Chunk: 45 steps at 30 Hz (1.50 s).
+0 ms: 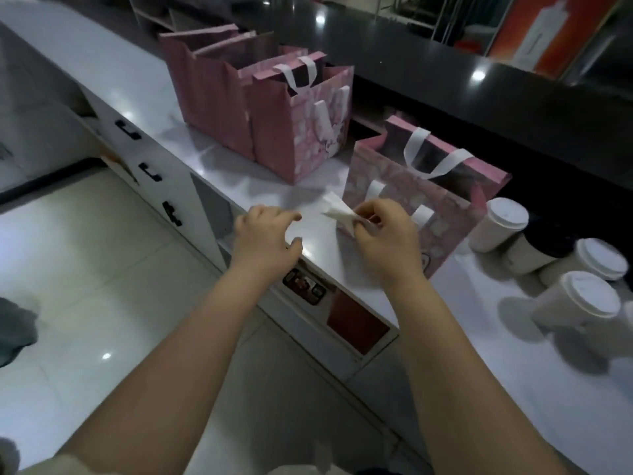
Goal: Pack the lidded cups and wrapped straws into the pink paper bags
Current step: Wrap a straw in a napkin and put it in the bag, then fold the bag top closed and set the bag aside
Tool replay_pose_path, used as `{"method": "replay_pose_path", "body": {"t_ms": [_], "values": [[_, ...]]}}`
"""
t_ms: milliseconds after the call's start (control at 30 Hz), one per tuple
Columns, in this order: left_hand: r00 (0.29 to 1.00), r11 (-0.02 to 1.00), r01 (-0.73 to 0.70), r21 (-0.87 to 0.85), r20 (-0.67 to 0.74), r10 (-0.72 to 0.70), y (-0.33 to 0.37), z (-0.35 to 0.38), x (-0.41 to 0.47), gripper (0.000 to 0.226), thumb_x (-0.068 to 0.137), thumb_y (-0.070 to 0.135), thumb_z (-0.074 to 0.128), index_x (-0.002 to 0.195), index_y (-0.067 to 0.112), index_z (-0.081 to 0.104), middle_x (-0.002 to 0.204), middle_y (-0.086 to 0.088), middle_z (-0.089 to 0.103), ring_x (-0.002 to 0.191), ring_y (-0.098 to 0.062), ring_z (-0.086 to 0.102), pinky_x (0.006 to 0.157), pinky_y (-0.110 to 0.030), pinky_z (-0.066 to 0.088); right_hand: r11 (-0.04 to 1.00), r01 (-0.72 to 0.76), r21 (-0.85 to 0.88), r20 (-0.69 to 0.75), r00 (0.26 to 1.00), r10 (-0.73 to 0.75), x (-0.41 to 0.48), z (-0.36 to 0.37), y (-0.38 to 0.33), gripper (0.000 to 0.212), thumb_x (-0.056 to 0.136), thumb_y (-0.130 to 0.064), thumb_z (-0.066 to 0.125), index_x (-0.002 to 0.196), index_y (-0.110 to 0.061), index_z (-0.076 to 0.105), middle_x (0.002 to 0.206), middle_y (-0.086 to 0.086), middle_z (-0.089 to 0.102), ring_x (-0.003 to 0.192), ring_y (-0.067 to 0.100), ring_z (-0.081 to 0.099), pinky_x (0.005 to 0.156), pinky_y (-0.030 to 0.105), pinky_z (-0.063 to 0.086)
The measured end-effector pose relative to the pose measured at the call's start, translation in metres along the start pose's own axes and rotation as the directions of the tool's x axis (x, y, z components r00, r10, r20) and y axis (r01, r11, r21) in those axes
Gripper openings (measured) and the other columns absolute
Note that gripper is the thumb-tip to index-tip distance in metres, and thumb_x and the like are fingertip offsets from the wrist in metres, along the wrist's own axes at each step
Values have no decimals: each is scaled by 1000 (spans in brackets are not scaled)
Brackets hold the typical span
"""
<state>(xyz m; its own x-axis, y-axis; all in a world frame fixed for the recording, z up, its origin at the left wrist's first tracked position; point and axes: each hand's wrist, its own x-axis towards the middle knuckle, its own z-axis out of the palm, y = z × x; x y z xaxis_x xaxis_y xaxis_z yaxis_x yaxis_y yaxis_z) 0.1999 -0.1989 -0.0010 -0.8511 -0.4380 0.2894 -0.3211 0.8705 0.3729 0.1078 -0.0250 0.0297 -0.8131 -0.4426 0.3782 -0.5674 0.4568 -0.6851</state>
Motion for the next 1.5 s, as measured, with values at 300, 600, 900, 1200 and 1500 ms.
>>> {"method": "replay_pose_path", "body": {"t_ms": [300,600,900,1200,1500], "values": [[959,950,-270,-154,-127,252,76,-10,163,33,81,29,69,114,23,69,107,1,69,105,-27,57,90,-40,43,999,-6,-44,-185,983,-2,119,-78,14,14,85,-16,67,92,-28,65,87,-17,59,83,0,56,69,11,45],[868,850,-427,-307,122,480,121,36,252,26,81,19,67,104,30,73,101,10,68,93,-6,57,84,-22,47,958,-217,-189,124,962,243,171,-102,77,23,81,-23,73,79,-42,62,79,-19,61,73,-1,57,59,18,43],[681,769,-511,-383,365,635,132,68,291,64,69,33,77,130,37,56,126,14,58,115,-12,54,97,-37,48,872,-362,-329,59,914,402,188,-107,103,11,80,-22,71,83,-32,69,81,-17,61,79,3,57,69,31,52],[497,656,-603,-454,430,754,115,77,301,100,64,58,79,149,39,28,158,10,22,147,-9,9,119,-41,21,677,-390,-625,8,863,505,175,-84,95,32,83,-23,69,112,-33,65,118,-6,61,110,21,55,89,39,49],[623,462,-465,-755,91,777,89,67,301,40,82,34,74,120,36,64,111,27,60,108,3,53,92,-22,47,846,-481,-228,-380,844,378,131,-94,67,24,83,-10,71,91,-33,71,86,-25,65,83,-11,56,72,3,40]]}}
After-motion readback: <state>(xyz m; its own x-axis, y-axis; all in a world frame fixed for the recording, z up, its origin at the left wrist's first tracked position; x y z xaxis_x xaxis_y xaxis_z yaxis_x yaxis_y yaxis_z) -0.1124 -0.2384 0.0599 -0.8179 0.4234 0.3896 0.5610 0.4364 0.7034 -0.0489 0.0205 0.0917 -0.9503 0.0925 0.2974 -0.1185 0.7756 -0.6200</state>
